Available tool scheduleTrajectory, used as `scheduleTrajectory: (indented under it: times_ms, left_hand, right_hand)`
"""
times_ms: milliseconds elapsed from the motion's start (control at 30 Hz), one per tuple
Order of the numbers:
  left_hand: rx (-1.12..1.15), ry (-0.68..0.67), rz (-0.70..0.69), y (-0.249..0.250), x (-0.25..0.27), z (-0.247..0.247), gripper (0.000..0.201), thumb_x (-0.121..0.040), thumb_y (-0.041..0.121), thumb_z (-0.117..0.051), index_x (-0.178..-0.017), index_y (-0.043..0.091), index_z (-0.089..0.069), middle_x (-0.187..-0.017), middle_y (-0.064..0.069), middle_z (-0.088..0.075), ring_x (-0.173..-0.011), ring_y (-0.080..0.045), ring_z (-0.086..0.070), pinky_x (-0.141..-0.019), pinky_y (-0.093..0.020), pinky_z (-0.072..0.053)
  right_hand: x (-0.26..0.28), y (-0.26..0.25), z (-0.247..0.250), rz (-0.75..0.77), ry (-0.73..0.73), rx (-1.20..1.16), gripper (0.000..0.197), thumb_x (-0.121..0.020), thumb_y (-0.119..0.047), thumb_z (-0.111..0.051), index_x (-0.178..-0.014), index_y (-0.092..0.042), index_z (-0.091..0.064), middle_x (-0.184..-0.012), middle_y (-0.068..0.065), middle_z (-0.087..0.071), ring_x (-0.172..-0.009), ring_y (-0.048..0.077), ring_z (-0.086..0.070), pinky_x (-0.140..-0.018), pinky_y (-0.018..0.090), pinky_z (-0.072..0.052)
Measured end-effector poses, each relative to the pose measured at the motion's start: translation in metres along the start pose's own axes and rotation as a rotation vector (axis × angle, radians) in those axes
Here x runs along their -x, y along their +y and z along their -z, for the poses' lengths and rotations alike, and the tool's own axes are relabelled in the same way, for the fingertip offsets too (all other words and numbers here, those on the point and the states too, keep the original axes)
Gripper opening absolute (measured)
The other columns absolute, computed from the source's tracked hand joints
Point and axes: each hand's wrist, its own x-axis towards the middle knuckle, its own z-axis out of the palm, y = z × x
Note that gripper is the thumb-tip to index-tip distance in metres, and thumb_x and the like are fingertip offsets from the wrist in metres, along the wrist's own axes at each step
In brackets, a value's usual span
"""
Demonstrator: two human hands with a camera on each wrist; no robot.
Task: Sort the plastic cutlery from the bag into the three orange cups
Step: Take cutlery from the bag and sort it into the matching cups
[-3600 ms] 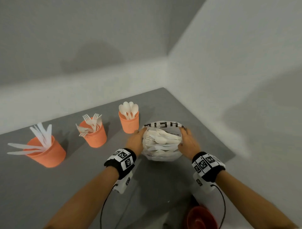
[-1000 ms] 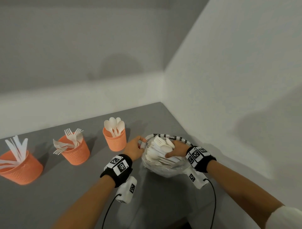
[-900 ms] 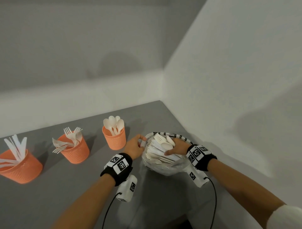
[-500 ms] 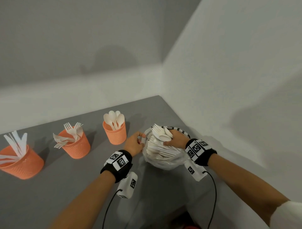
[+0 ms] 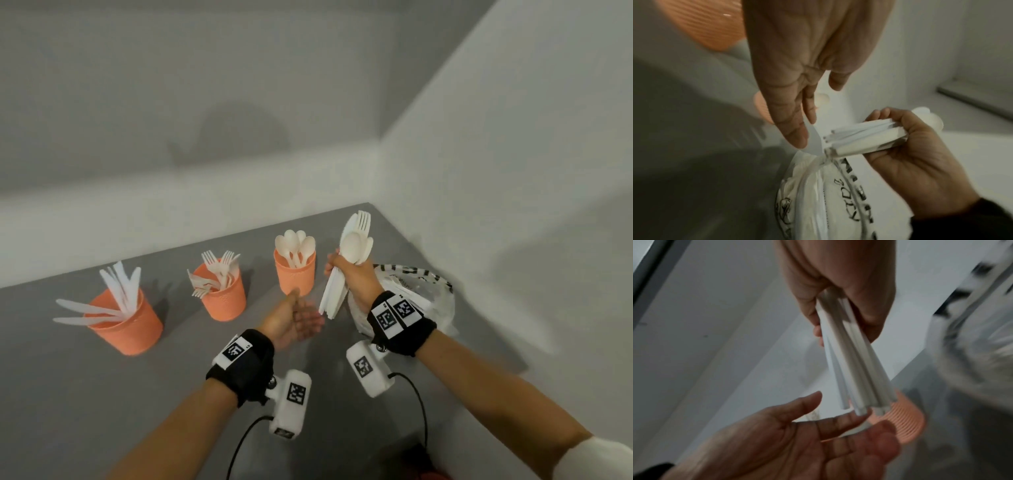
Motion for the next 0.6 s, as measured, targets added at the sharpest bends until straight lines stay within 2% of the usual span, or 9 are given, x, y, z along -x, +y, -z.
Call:
scheduleTrajectory:
  times_ms: [67,133,200,267,333,367,433,500,600]
  left_hand:
    - [0.09,-0.007,0.069,-0.003,0.009,0.023,0.056,-0.096,0.05,-0.029,-0.106,0.001,-0.052,-0.087,-0.018,-0.061,-0.08,-0.027,-0.059,-0.073,-0.034,-0.048]
    - [0.184,-0.019,0.086,-0.002,0.019,0.042,0.059,-0.097,0.05,-0.025,-0.103,-0.001,-0.054,-0.089,-0.019,-0.061,-0.082,-0.029,-0.059,-0.076,-0.035,-0.047]
    - [0.272,-0.048,0.064,0.003,0.029,0.055,0.059,-0.098,0.048,-0.025,-0.098,-0.001,-0.057,-0.086,-0.016,-0.061,-0.079,-0.026,-0.059,-0.071,-0.034,-0.051]
    - [0.267,-0.069,0.019,0.007,0.044,0.066,0.05,-0.098,0.045,-0.028,-0.094,0.007,-0.06,-0.08,-0.008,-0.061,-0.074,-0.019,-0.058,-0.065,-0.028,-0.052]
    - [0.214,-0.067,-0.039,0.004,0.055,0.078,0.041,-0.098,0.04,-0.032,-0.087,0.015,-0.062,-0.076,-0.002,-0.062,-0.072,-0.013,-0.058,-0.063,-0.024,-0.051]
    - [0.201,-0.066,-0.055,0.001,0.059,0.087,0.038,-0.098,0.037,-0.033,-0.086,0.016,-0.061,-0.075,-0.001,-0.061,-0.07,-0.013,-0.057,-0.063,-0.023,-0.051]
    - [0.198,-0.082,-0.076,-0.004,0.066,0.107,0.035,-0.095,0.031,-0.031,-0.084,0.013,-0.059,-0.072,-0.002,-0.058,-0.066,-0.013,-0.055,-0.058,-0.021,-0.049]
    - [0.159,-0.11,-0.091,-0.005,0.073,0.127,0.031,-0.089,0.03,-0.033,-0.086,0.013,-0.058,-0.07,-0.002,-0.057,-0.062,-0.014,-0.054,-0.053,-0.02,-0.044]
    - [-0.003,-0.153,-0.125,-0.002,0.084,0.142,0.01,-0.083,0.022,-0.05,-0.09,0.017,-0.055,-0.07,0.0,-0.055,-0.055,-0.01,-0.051,-0.046,-0.018,-0.037]
  right_hand:
    - [0.01,0.004,-0.03,-0.001,0.005,0.012,0.019,-0.082,0.0,-0.059,-0.069,-0.013,-0.056,-0.067,0.004,-0.058,-0.065,0.015,-0.058,-0.064,0.025,-0.049]
    - [0.02,0.01,-0.061,-0.007,0.001,0.016,0.015,-0.081,0.001,-0.059,-0.07,-0.009,-0.055,-0.069,0.004,-0.056,-0.063,0.014,-0.057,-0.059,0.021,-0.048]
    - [0.03,0.02,-0.09,-0.033,0.007,-0.035,0.011,-0.081,0.003,-0.059,-0.078,-0.006,-0.054,-0.069,0.004,-0.056,-0.06,0.013,-0.056,-0.057,0.021,-0.049]
    - [0.04,0.031,-0.116,-0.053,0.001,-0.056,0.01,-0.082,0.002,-0.061,-0.079,-0.007,-0.058,-0.069,0.002,-0.059,-0.064,0.014,-0.058,-0.062,0.021,-0.051]
    - [0.046,0.038,-0.137,-0.048,-0.054,0.01,0.007,-0.082,0.001,-0.062,-0.085,-0.006,-0.061,-0.071,0.0,-0.061,-0.064,0.007,-0.06,-0.057,0.013,-0.049]
    - [0.05,0.039,-0.145,-0.05,-0.085,0.032,0.009,-0.082,0.002,-0.061,-0.082,-0.007,-0.061,-0.069,0.001,-0.061,-0.058,0.002,-0.06,-0.052,0.011,-0.047]
    - [0.053,0.042,-0.16,-0.086,-0.115,0.044,0.01,-0.082,0.003,-0.059,-0.076,-0.005,-0.06,-0.063,0.005,-0.059,-0.044,0.0,-0.058,-0.046,0.012,-0.046]
    - [0.053,0.047,-0.171,-0.139,-0.135,0.048,0.002,-0.082,-0.001,-0.06,-0.082,0.001,-0.06,-0.064,0.009,-0.06,-0.05,0.009,-0.06,-0.053,0.019,-0.05]
    - [0.05,0.057,-0.183,-0.241,-0.223,0.056,0.008,-0.082,-0.008,-0.059,-0.081,-0.001,-0.06,-0.062,0.005,-0.064,-0.062,0.02,-0.06,-0.06,0.027,-0.05]
